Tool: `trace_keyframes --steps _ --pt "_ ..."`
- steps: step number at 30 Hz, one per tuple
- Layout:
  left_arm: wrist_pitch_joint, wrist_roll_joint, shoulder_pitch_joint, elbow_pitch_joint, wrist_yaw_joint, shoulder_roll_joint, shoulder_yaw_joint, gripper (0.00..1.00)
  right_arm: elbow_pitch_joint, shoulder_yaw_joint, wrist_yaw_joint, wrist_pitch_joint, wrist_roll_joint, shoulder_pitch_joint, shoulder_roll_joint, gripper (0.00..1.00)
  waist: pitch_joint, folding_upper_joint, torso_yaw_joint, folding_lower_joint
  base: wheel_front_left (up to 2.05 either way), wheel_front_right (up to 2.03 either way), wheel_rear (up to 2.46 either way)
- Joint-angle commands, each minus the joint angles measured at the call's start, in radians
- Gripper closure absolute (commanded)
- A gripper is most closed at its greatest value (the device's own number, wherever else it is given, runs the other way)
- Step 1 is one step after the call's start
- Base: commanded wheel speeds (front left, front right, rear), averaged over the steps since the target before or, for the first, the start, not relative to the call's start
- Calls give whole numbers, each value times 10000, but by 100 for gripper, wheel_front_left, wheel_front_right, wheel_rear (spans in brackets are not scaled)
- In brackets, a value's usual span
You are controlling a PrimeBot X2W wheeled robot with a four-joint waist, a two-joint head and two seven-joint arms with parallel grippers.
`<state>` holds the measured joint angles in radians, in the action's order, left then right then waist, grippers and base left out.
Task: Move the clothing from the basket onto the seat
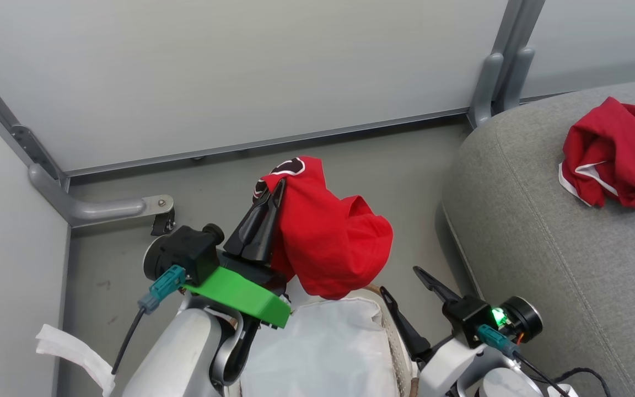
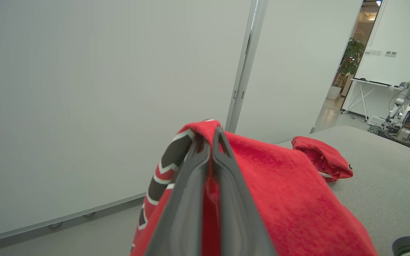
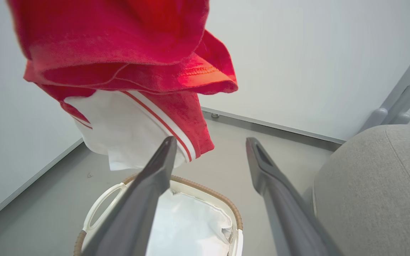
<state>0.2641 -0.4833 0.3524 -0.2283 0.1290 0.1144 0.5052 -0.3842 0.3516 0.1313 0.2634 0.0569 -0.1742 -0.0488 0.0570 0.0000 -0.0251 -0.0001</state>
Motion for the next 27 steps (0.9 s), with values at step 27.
trace_keyframes --steps 27 --pt "4 -108 329 -147 30 -178 679 100 -106 1997 -11 19 -160 -1575 -39 0 198 0 428 1 0 0 0"
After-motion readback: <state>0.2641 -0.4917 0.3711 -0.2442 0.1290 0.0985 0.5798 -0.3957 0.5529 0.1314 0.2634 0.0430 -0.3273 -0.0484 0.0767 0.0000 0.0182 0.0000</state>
